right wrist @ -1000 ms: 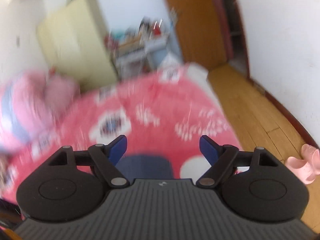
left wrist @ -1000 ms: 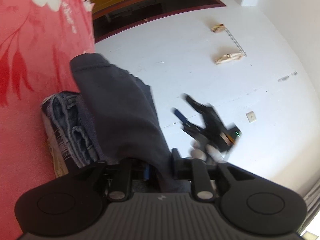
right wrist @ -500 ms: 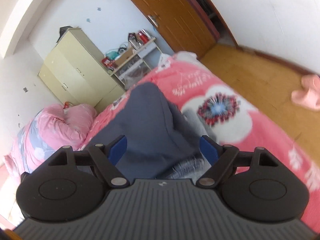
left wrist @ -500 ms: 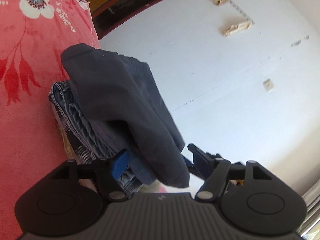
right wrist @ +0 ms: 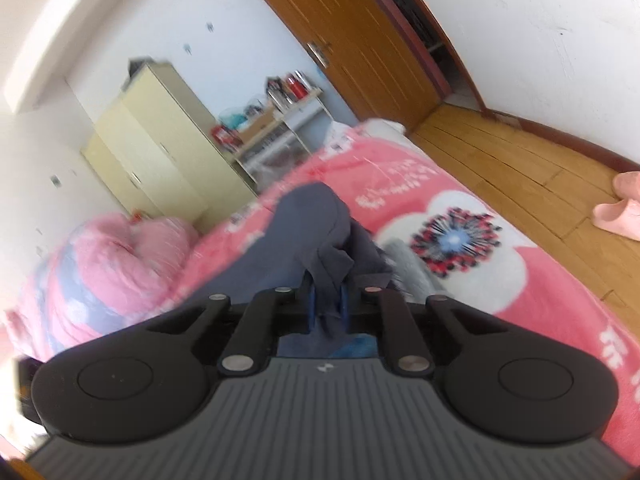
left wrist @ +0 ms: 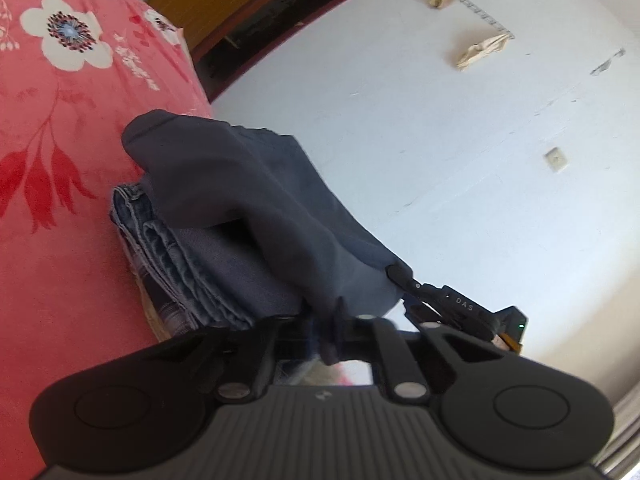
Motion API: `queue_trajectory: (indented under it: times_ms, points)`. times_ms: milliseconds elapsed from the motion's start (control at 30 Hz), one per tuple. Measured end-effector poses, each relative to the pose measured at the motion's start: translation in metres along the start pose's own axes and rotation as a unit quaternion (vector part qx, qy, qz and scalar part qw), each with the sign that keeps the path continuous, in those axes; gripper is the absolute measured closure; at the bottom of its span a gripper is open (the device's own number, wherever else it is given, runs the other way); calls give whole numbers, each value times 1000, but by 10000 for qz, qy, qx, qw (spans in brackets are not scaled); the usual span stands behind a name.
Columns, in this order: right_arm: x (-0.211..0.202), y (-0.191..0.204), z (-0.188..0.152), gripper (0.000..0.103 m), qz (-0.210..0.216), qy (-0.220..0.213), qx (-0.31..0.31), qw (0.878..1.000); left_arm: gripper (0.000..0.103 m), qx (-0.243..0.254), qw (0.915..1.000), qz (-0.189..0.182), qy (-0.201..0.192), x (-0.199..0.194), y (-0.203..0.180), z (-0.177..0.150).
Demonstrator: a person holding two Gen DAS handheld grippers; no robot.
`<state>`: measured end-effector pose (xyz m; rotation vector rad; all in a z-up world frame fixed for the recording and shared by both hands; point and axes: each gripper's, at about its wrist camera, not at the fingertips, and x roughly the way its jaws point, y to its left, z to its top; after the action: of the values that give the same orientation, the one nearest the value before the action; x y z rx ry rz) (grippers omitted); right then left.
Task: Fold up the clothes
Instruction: 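Lower the trousers onto the folded clothes stack and open both grippers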
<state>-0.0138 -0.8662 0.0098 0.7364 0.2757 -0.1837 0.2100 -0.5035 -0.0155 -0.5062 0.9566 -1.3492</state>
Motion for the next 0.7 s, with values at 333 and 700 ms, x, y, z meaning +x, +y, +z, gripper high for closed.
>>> queue_trajectory:
  times_ms: [333,700]
  points:
    - [-17,-42,-25,65,-817,-8,689,9943,91,365,9987,249,254,0,9,-14]
    - [56,65,-9,67,-316,180,-1757,9838,79,405,9988,227,149,2,15,-25]
